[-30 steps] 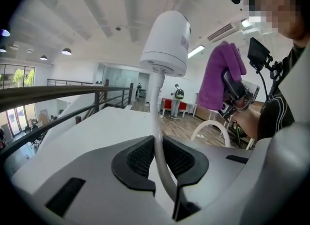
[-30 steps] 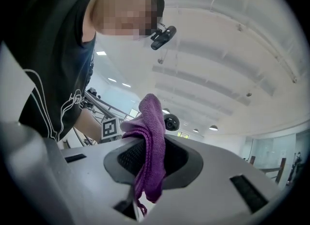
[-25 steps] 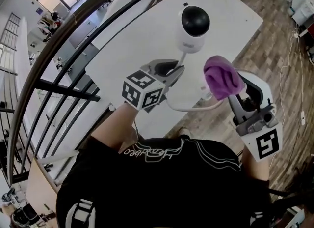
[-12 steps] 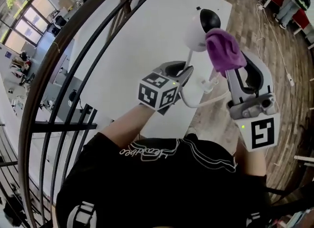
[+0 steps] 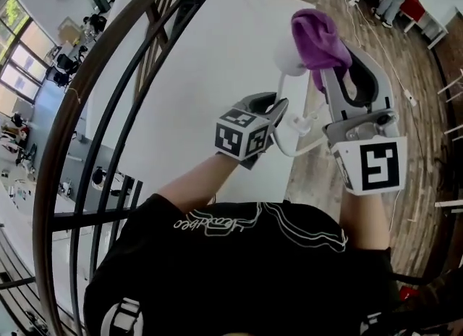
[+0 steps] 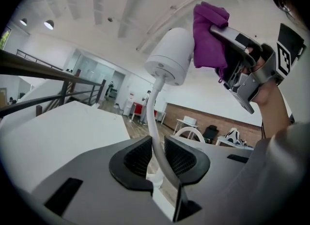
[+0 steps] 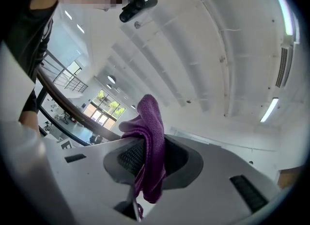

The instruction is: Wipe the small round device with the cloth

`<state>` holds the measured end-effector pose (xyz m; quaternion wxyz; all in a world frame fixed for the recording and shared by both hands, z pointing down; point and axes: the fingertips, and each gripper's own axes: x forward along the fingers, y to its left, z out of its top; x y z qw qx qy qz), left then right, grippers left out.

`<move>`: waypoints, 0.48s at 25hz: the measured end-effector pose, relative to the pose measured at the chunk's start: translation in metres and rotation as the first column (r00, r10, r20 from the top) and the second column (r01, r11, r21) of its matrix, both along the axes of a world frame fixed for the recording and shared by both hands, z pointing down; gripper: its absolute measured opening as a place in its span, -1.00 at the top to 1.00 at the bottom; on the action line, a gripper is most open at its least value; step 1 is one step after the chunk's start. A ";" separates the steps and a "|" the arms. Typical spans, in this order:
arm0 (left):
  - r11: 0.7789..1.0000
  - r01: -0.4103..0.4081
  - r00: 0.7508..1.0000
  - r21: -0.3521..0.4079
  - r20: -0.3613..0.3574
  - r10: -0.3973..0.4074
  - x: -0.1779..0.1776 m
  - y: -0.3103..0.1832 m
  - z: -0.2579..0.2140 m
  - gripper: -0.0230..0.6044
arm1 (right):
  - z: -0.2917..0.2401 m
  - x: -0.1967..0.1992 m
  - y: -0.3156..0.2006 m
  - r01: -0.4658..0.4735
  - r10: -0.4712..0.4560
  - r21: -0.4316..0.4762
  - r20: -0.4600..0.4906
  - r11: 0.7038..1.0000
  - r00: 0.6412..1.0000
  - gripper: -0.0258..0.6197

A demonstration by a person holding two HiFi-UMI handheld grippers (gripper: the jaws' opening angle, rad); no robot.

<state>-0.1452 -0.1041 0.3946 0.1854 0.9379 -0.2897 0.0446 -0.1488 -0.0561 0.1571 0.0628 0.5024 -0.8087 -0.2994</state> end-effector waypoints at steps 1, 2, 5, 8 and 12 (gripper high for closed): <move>1.000 -0.004 1.000 -0.001 -0.005 0.004 0.001 0.000 0.000 0.66 | 0.000 -0.002 -0.001 -0.017 0.017 0.001 -0.011 1.000 1.000 0.72; 1.000 -0.008 1.000 -0.003 -0.010 0.008 0.001 0.000 0.000 0.66 | 0.000 -0.003 -0.004 -0.030 0.030 -0.001 -0.019 1.000 0.999 0.72; 1.000 -0.025 0.999 -0.005 -0.020 0.025 0.005 0.000 0.001 0.66 | 0.003 -0.006 -0.009 -0.057 0.056 -0.014 -0.031 0.998 0.998 0.72; 0.999 -0.040 0.999 -0.006 -0.021 0.040 0.016 0.004 0.003 0.66 | 0.008 -0.001 -0.009 -0.084 0.084 0.001 -0.065 0.996 0.994 0.72; 0.999 -0.051 0.998 -0.009 -0.032 0.051 0.023 0.008 0.000 0.66 | 0.015 -0.006 -0.009 -0.083 0.081 -0.015 -0.099 0.996 0.992 0.72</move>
